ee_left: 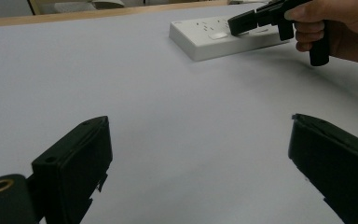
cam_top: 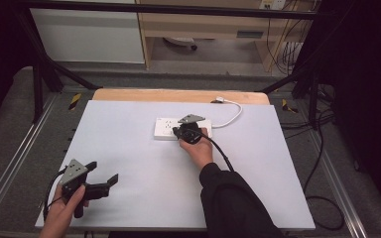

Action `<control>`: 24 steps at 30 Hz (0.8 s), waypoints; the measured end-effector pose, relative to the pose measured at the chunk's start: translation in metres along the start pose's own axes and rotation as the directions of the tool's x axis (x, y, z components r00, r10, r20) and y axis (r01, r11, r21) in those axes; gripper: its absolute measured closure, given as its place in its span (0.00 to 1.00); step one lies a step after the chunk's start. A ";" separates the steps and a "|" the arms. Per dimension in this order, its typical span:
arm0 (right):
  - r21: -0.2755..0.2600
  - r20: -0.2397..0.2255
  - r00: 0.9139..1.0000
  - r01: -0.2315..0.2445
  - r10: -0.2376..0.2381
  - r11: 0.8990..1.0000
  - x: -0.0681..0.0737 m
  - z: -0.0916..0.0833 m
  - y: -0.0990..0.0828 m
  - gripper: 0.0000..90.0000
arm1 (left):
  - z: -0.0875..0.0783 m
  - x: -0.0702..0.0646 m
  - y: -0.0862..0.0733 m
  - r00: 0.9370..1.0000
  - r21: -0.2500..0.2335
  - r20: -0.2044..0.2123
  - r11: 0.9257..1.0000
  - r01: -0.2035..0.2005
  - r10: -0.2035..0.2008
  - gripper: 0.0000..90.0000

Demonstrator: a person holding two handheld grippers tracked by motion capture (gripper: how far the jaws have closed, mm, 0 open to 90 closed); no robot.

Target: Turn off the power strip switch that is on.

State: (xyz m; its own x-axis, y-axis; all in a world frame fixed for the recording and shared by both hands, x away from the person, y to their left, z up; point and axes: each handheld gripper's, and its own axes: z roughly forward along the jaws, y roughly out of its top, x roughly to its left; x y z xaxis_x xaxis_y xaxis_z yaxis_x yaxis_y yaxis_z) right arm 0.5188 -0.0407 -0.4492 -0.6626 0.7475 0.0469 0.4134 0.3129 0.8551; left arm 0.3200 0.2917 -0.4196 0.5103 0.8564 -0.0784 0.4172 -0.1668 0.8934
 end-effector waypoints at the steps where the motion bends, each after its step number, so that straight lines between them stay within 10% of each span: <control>1: -0.001 0.000 1.000 -0.001 0.001 1.000 0.000 0.000 0.000 1.00 | 0.000 0.000 0.000 1.000 0.000 0.000 1.000 0.000 0.000 0.07; 24: -0.002 0.020 1.000 0.008 -0.008 1.000 -0.005 -0.010 0.005 1.00 | 0.000 0.000 0.000 1.000 0.002 0.001 1.000 -0.005 0.005 0.07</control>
State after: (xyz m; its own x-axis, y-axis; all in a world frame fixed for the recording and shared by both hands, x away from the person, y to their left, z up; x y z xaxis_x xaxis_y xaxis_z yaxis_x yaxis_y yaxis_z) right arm 0.5174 -0.0485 -0.4401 -0.6531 0.7567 0.0293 0.4065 0.3178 0.8566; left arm 0.3200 0.2916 -0.4195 0.5128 0.8553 -0.0746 0.4163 -0.1717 0.8929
